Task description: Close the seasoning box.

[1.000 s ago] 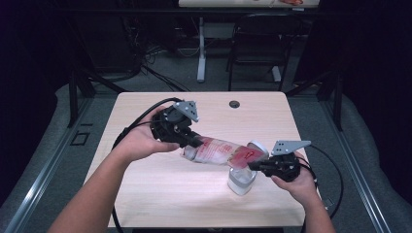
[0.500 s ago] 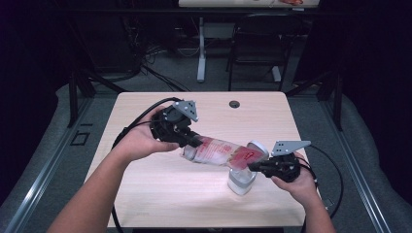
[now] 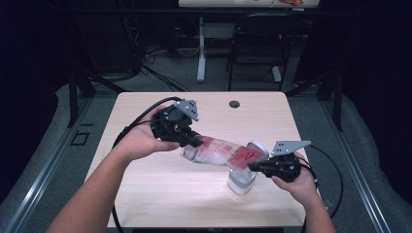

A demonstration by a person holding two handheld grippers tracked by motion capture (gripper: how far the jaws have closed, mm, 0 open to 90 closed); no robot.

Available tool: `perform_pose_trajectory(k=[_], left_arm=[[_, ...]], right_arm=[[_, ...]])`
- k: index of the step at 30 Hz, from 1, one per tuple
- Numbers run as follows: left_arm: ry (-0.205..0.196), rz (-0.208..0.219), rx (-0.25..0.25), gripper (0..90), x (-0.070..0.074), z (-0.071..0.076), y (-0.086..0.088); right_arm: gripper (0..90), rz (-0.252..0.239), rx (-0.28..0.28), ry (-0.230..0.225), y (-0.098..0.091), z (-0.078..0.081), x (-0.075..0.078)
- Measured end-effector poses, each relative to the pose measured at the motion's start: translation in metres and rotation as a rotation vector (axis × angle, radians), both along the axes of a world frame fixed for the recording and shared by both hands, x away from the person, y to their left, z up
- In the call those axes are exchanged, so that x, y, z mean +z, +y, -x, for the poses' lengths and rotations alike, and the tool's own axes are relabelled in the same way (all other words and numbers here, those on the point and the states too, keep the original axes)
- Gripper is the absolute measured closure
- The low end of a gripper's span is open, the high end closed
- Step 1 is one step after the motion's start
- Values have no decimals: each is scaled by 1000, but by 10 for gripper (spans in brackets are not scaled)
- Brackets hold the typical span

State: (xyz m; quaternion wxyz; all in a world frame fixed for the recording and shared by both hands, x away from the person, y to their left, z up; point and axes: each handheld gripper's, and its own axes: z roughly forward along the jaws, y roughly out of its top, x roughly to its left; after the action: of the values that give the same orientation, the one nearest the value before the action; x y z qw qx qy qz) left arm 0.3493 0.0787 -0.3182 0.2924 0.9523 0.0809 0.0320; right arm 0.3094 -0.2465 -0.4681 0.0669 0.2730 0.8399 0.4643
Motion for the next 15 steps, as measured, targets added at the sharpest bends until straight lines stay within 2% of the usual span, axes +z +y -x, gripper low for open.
perform_pose_trajectory(k=[15], left_arm=[[-3,-2,-1,805,1,1,-2]], right_arm=[[899,-7,-3,5,0,-1,-1]])
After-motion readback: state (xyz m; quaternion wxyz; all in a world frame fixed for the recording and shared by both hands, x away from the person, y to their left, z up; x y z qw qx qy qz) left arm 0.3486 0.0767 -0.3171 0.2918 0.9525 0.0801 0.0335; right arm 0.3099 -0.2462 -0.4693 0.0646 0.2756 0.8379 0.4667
